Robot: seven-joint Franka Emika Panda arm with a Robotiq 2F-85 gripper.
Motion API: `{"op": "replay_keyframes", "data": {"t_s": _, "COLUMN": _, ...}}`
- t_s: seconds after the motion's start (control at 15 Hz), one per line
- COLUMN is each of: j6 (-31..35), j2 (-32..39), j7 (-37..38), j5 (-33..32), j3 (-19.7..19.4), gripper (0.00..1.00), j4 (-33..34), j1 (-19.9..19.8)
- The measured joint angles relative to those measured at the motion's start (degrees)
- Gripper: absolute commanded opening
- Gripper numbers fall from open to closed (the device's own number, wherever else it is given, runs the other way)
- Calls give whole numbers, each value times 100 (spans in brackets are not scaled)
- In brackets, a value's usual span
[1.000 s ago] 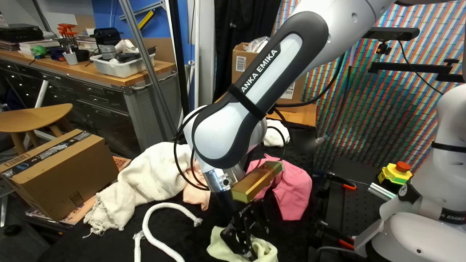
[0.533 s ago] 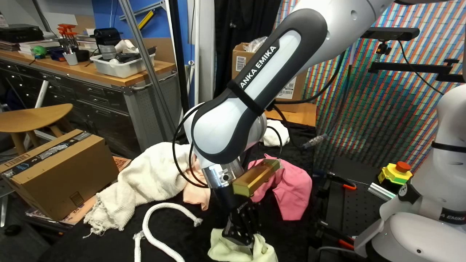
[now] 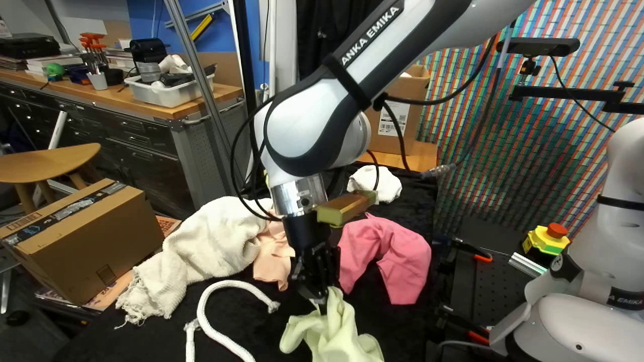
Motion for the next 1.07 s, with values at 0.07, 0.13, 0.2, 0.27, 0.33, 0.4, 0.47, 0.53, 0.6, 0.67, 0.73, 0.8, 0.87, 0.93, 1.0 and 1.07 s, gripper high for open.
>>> {"op": "replay_keyframes", "data": {"t_s": 0.07, "j6": 69, "j2": -133, "j7": -71, "j5": 0, "j3": -3, "gripper": 4, "j4": 3, "j1": -66}}
{"op": "replay_keyframes", "data": {"t_s": 0.13, "j6": 109, "j2": -263, "j7": -146, "j5": 0, "j3": -8, "gripper": 5, "j4": 12, "j1": -134}}
{"op": "replay_keyframes", "data": {"t_s": 0.2, "j6": 154, "j2": -388, "j7": -219, "j5": 0, "j3": -16, "gripper": 5, "j4": 29, "j1": -200}}
{"op": "replay_keyframes", "data": {"t_s": 0.27, "j6": 182, "j2": -509, "j7": -283, "j5": 0, "j3": -30, "gripper": 6, "j4": 60, "j1": -266}}
{"op": "replay_keyframes", "data": {"t_s": 0.33, "j6": 190, "j2": -619, "j7": -339, "j5": 0, "j3": -50, "gripper": 5, "j4": 106, "j1": -328}}
{"op": "replay_keyframes", "data": {"t_s": 0.4, "j6": 193, "j2": -708, "j7": -385, "j5": 0, "j3": -76, "gripper": 5, "j4": 164, "j1": -383}}
{"op": "replay_keyframes", "data": {"t_s": 0.47, "j6": 194, "j2": -788, "j7": -429, "j5": 0, "j3": -103, "gripper": 5, "j4": 229, "j1": -436}}
{"op": "replay_keyframes", "data": {"t_s": 0.53, "j6": 194, "j2": -849, "j7": -467, "j5": 0, "j3": -134, "gripper": 4, "j4": 305, "j1": -485}}
{"op": "replay_keyframes", "data": {"t_s": 0.6, "j6": 194, "j2": -897, "j7": -505, "j5": 0, "j3": -168, "gripper": 5, "j4": 391, "j1": -528}}
{"op": "replay_keyframes", "data": {"t_s": 0.67, "j6": 194, "j2": -936, "j7": -532, "j5": -1, "j3": -209, "gripper": 5, "j4": 488, "j1": -566}}
{"op": "replay_keyframes", "data": {"t_s": 0.73, "j6": 195, "j2": -960, "j7": -545, "j5": -12, "j3": -250, "gripper": 5, "j4": 595, "j1": -597}}
{"op": "replay_keyframes", "data": {"t_s": 0.8, "j6": 196, "j2": -974, "j7": -550, "j5": -30, "j3": -296, "gripper": 4, "j4": 717, "j1": -624}}
{"op": "replay_keyframes", "data": {"t_s": 0.87, "j6": 196, "j2": -977, "j7": -550, "j5": -41, "j3": -341, "gripper": 5, "j4": 843, "j1": -644}}
{"op": "replay_keyframes", "data": {"t_s": 0.93, "j6": 196, "j2": -976, "j7": -550, "j5": -59, "j3": -384, "gripper": 5, "j4": 971, "j1": -661}}
{"op": "replay_keyframes", "data": {"t_s": 1.0, "j6": 195, "j2": -971, "j7": -550, "j5": -68, "j3": -423, "gripper": 5, "j4": 1101, "j1": -679}}
{"op": "replay_keyframes", "data": {"t_s": 1.07, "j6": 195, "j2": -961, "j7": -550, "j5": -69, "j3": -458, "gripper": 5, "j4": 1234, "j1": -699}}
